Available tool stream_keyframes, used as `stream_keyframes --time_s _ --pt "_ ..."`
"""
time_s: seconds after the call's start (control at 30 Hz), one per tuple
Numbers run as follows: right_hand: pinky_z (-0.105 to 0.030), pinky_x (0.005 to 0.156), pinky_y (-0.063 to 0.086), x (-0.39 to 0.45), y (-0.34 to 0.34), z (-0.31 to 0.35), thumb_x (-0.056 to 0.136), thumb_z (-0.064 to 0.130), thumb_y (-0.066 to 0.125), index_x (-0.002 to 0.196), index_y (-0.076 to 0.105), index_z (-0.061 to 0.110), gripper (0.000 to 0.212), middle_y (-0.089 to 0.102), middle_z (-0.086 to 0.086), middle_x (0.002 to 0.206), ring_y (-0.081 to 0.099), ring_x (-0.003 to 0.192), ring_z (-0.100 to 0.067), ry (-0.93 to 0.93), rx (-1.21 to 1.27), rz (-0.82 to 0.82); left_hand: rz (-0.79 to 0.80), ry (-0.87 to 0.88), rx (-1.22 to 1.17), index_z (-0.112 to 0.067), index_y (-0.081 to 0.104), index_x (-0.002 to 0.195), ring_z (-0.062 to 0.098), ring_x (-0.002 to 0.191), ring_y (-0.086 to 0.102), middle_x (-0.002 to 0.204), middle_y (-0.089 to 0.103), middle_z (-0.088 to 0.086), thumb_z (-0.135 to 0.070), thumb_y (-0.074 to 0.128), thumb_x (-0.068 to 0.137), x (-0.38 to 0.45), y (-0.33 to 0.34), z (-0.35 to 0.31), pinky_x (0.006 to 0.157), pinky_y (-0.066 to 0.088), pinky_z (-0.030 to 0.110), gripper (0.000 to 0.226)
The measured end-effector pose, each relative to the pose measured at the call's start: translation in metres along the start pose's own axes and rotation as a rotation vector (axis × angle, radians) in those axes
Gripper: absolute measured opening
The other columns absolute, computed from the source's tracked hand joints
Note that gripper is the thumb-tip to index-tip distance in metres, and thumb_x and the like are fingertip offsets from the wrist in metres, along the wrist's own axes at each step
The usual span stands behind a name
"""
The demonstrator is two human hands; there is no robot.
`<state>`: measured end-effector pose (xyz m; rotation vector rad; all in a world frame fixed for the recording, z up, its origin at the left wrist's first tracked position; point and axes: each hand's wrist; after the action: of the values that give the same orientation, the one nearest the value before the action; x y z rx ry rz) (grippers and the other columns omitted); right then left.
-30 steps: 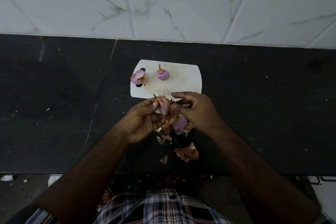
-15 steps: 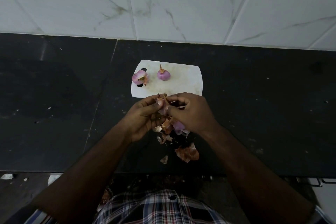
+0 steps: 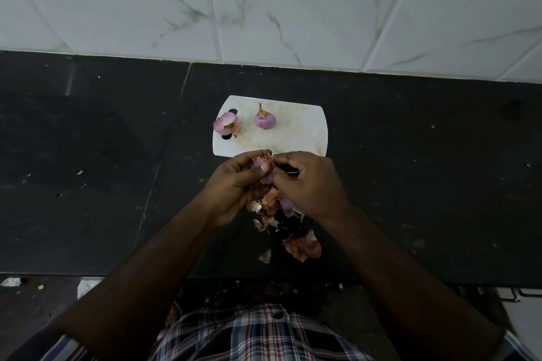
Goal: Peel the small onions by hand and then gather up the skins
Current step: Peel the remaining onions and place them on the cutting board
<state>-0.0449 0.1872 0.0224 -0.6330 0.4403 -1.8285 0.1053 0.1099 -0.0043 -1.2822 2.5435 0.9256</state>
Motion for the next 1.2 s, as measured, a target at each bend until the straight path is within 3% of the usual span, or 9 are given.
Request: stream_keyframes --time_s 0.13,0.23,0.33,0.43,0.6,0.77,0.83,1.03,1.2 --pt "-0.037 0.068 0.056 0.0008 0.0034 -0.0025 0.088 0.029 0.06 0.095 0.075 0.011 0.025 0.072 0.0 0.084 0.065 0.078 -0.012 -0.04 -0.068 -0.01 -0.022 0.017 0.01 -0.002 0.06 0.131 0.035 0.113 0.062 0.128 0.064 0.023 -0.013 0.068 0.082 0.0017 0.0032 -0.0001 0.104 0.047 0.049 0.051" --pt "-0.038 0.066 0.054 -0.0003 0.0056 -0.0045 0.09 0.033 0.058 0.091 0.074 0.011 0.027 0.069 0.0 0.081 0.063 0.075 -0.013 -0.057 -0.112 -0.02 -0.031 0.027 0.017 -0.003 0.061 0.129 0.035 0.111 0.064 0.128 0.065 0.023 -0.013 0.069 0.079 0.0013 0.0063 -0.0006 0.098 0.053 0.045 0.052" --pt "-0.038 0.07 0.056 -0.0005 0.0069 -0.0062 0.09 0.023 0.057 0.097 0.074 0.01 0.023 0.071 -0.002 0.086 0.064 0.078 -0.015 -0.061 -0.181 -0.031 -0.026 0.025 0.022 -0.003 0.061 0.13 0.03 0.102 0.067 0.122 0.068 0.021 -0.013 0.069 0.08 0.0007 0.006 0.0002 0.082 0.062 0.036 0.052" --pt "-0.028 0.078 0.058 0.0031 0.0021 -0.0072 0.091 0.012 0.06 0.103 0.077 0.013 0.021 0.075 0.002 0.092 0.069 0.084 -0.007 0.025 -0.091 -0.062 -0.015 0.013 0.013 -0.004 0.061 0.131 0.021 0.09 0.071 0.112 0.071 0.014 -0.014 0.068 0.082 -0.0002 0.0049 -0.0006 0.072 0.059 0.027 0.051" --pt "-0.011 0.077 0.053 0.0042 -0.002 -0.0027 0.09 0.016 0.064 0.106 0.077 0.016 0.021 0.073 0.012 0.091 0.066 0.084 0.006 0.085 0.038 -0.02 -0.002 0.009 -0.009 -0.004 0.06 0.132 0.021 0.093 0.07 0.114 0.07 0.013 -0.013 0.068 0.082 0.0021 0.0024 -0.0026 0.08 0.06 0.03 0.051" --pt "-0.036 0.072 0.058 0.0037 -0.0008 0.0007 0.088 0.021 0.063 0.098 0.078 0.013 0.019 0.075 0.0 0.086 0.068 0.08 -0.011 0.012 -0.059 -0.014 0.01 0.013 -0.018 -0.004 0.061 0.131 0.021 0.09 0.07 0.111 0.071 0.013 -0.01 0.069 0.083 0.0028 0.0016 -0.0013 0.08 0.06 0.031 0.049" --pt "-0.039 0.073 0.058 0.0048 0.0001 0.0007 0.087 0.024 0.062 0.1 0.077 0.011 0.024 0.075 -0.002 0.089 0.069 0.082 -0.014 0.022 -0.086 -0.001 0.007 0.012 -0.014 -0.004 0.061 0.131 0.021 0.09 0.07 0.111 0.071 0.013 -0.009 0.069 0.083 0.0028 0.002 -0.0009 0.078 0.06 0.03 0.049" --pt "-0.017 0.074 0.056 0.0058 0.0021 -0.001 0.09 0.018 0.063 0.104 0.076 0.017 0.02 0.075 0.007 0.092 0.068 0.082 -0.002 0.114 -0.041 -0.026 -0.014 0.008 -0.016 -0.005 0.061 0.131 0.02 0.09 0.071 0.109 0.071 0.012 -0.011 0.071 0.081 0.0034 0.0007 0.0 0.075 0.059 0.029 0.051" --pt "-0.023 0.08 0.058 0.0064 -0.0015 -0.0077 0.09 0.025 0.069 0.109 0.076 0.021 0.02 0.076 0.009 0.096 0.069 0.087 0.001 0.144 0.028 0.048 -0.005 0.013 -0.012 -0.007 0.061 0.13 0.021 0.093 0.072 0.11 0.073 0.011 -0.014 0.07 0.081 0.0034 -0.0004 0.0014 0.081 0.061 0.031 0.05"
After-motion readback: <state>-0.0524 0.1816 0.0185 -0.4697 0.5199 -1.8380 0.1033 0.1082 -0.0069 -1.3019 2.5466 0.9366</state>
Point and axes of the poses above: each hand's wrist, its own x-axis towards the middle knuckle, its own y-axis out of the palm, z = x × y
